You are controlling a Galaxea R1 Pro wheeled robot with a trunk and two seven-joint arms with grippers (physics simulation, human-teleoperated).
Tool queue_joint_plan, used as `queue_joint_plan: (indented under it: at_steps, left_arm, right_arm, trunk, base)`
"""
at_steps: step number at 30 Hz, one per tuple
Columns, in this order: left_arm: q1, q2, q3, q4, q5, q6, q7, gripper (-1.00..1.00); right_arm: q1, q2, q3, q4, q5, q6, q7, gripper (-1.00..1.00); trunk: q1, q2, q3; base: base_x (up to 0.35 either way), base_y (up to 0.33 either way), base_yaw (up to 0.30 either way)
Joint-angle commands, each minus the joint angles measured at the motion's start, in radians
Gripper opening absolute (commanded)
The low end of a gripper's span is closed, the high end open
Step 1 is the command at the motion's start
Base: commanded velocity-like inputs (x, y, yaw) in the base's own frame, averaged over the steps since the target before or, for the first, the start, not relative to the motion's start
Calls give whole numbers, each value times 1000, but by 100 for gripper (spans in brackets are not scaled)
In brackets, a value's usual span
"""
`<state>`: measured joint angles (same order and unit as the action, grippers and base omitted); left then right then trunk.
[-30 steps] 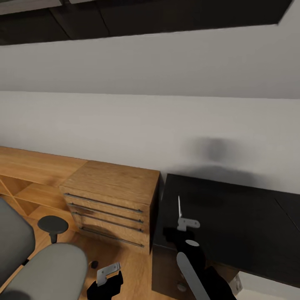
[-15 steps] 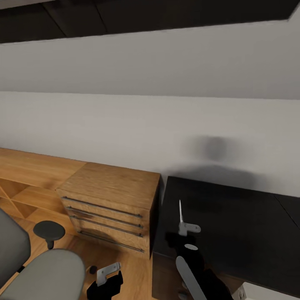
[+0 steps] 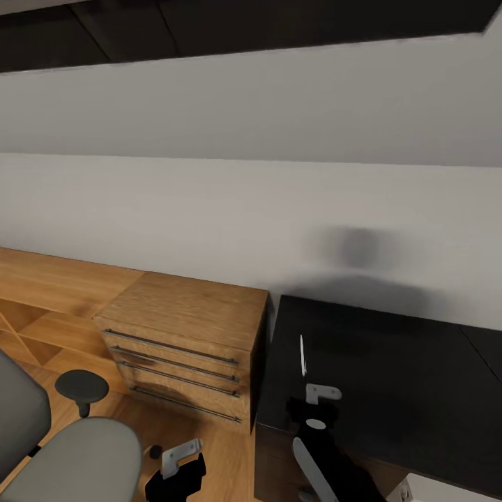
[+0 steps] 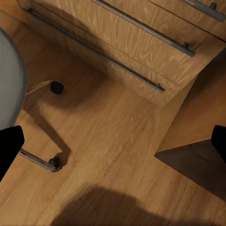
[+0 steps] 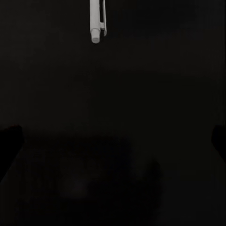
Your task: In the bedroom, organize the workspace by keeping the computer under the desk, ensuring the monitor is on the desk, placing the keyboard on the desk next to the monitor, placing the mouse on the desk next to the keyboard, moving the folder from the swivel chair onto the desk next to the mouse, stacking the notebook on top of the folder with the pen on top of the notebook, and positioning the swivel chair next to the desk.
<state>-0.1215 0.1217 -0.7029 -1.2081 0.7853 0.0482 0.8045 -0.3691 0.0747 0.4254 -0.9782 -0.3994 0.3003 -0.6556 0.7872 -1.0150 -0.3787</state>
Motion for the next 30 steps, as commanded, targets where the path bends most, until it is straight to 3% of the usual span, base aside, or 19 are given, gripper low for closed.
queue_joint_plan:
  at_steps: [1,8,12,30]
  left_arm:
    - [-1,1,-3,-2,2,5,7,100]
    - [-1,1,-3,-2,2,5,7,100]
    - [-1,1,-3,-2,2,5,6,100]
    - [-1,1,-3,-2,2,5,4,100]
  right_arm:
    - [-10,-1,3,19,-5,-5,1,100]
    - [-93,0,3,203,-5,-46,119,100]
    - [-122,-1,3,267,-5,-85,144,100]
    - [-133,2,4,287,-7,-127,152,100]
  trunk:
    - [0,-1,-1]
    - [0,-1,-1]
    - [0,-1,-1]
    - [0,-1,-1]
  base:
    - [0,0,0]
    - [0,0,0]
    - [0,0,0]
    - [0,0,0]
